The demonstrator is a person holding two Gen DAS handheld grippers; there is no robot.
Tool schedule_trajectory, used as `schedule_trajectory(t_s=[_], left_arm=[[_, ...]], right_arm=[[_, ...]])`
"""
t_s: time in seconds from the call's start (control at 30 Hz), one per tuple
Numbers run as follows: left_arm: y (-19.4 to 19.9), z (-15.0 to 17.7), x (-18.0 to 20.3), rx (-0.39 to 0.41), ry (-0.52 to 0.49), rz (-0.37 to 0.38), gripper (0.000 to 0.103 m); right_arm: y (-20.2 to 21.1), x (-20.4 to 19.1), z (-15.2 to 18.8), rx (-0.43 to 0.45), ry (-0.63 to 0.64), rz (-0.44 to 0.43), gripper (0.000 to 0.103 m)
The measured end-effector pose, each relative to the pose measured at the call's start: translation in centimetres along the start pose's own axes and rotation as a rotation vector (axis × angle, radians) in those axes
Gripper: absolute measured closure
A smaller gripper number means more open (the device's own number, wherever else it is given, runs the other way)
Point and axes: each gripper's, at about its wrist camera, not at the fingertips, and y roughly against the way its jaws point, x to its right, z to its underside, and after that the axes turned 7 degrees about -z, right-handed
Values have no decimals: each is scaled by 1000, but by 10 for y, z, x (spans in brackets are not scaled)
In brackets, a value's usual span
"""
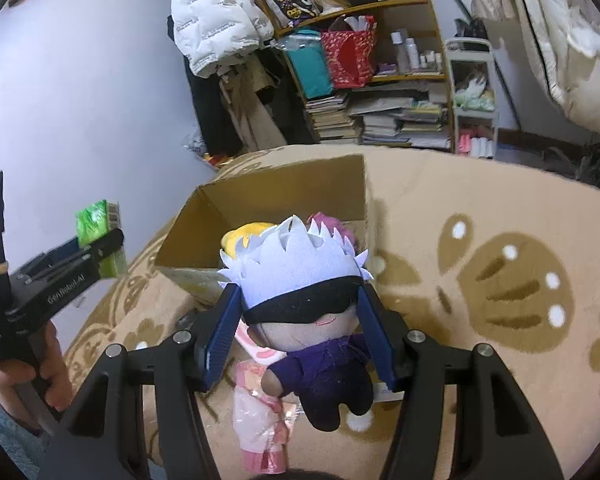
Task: Organize soft objects
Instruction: 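Carry the doll and green pack into the box and open both grippers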
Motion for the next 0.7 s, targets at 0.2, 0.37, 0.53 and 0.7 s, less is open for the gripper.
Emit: schedule_trajectory(t_s=[0.2,0.37,0.53,0.7], left_arm=[[-5,-16,-1,31,-10,13,47],[-19,-23,6,32,-23,31,47],[-31,-26,10,29,-32,44,47],[-32,-30,16,46,-21,51,47]], right_arm=[[4,-8,-19,27,27,-12,41],[-2,-14,-37,41,68,4,41],[-9,-19,-50,49,94,2,40],[-20,-22,-57,75,89,4,40]])
